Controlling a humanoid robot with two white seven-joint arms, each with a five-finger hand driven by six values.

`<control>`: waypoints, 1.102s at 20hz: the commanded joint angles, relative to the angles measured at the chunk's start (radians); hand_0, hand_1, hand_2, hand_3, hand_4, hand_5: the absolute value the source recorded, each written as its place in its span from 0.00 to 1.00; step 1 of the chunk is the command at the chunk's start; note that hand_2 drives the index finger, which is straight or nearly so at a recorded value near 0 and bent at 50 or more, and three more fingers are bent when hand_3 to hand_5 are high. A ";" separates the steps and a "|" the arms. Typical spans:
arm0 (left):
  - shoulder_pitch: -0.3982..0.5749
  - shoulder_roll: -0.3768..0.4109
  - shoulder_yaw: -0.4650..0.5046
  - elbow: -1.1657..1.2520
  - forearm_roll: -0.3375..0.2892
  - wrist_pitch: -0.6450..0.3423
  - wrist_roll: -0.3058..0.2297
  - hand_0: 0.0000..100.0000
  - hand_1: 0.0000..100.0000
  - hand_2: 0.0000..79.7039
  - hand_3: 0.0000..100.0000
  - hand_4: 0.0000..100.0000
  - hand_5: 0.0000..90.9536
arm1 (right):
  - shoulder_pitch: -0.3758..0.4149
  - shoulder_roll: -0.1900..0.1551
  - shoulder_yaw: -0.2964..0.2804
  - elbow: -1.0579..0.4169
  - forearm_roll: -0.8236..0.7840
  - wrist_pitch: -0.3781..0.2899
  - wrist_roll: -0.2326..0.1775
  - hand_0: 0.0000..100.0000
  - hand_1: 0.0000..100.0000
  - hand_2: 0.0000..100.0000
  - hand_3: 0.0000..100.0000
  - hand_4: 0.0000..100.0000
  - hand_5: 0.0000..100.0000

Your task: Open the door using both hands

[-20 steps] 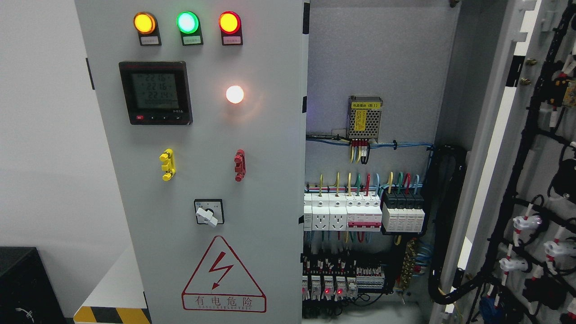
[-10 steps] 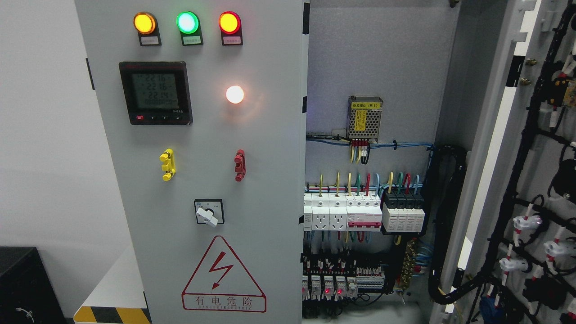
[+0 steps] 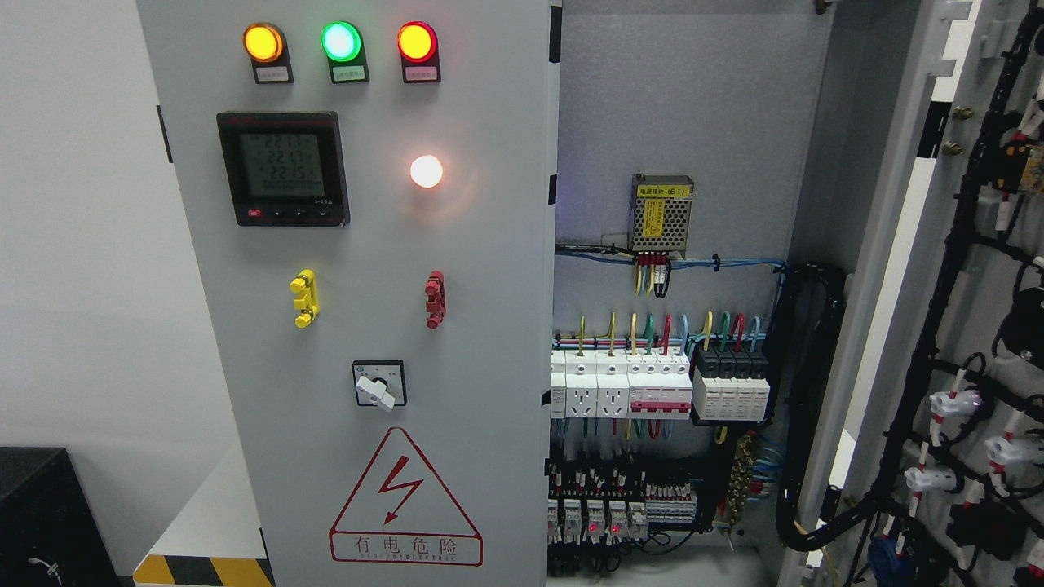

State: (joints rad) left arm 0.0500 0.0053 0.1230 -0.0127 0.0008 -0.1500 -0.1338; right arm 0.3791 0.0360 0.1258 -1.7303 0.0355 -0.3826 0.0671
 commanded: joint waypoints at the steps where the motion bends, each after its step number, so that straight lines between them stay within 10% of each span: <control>1: -0.009 -0.044 0.020 0.007 0.007 0.000 -0.001 0.00 0.00 0.00 0.00 0.00 0.00 | -0.160 -0.065 0.061 -0.361 0.000 -0.033 0.000 0.00 0.00 0.00 0.00 0.00 0.00; 7: -0.036 -0.042 -0.041 0.020 0.047 0.003 -0.001 0.00 0.00 0.00 0.00 0.00 0.00 | -0.351 -0.073 0.092 -0.318 -0.002 -0.001 0.007 0.00 0.00 0.00 0.00 0.00 0.00; 13: -0.045 -0.048 -0.085 0.017 0.119 0.004 -0.001 0.00 0.00 0.00 0.00 0.00 0.00 | -0.544 -0.065 0.086 -0.246 -0.038 0.235 0.003 0.00 0.00 0.00 0.00 0.00 0.00; 22: -0.045 -0.080 -0.108 0.016 0.107 0.004 -0.001 0.00 0.00 0.00 0.00 0.00 0.00 | -0.761 -0.062 0.077 -0.022 -0.134 0.278 0.005 0.00 0.00 0.00 0.00 0.00 0.00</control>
State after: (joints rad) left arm 0.0011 -0.0430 0.0569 -0.0016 0.1061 -0.1459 -0.1342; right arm -0.2373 0.0013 0.1935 -1.8948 -0.0562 -0.1285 0.0741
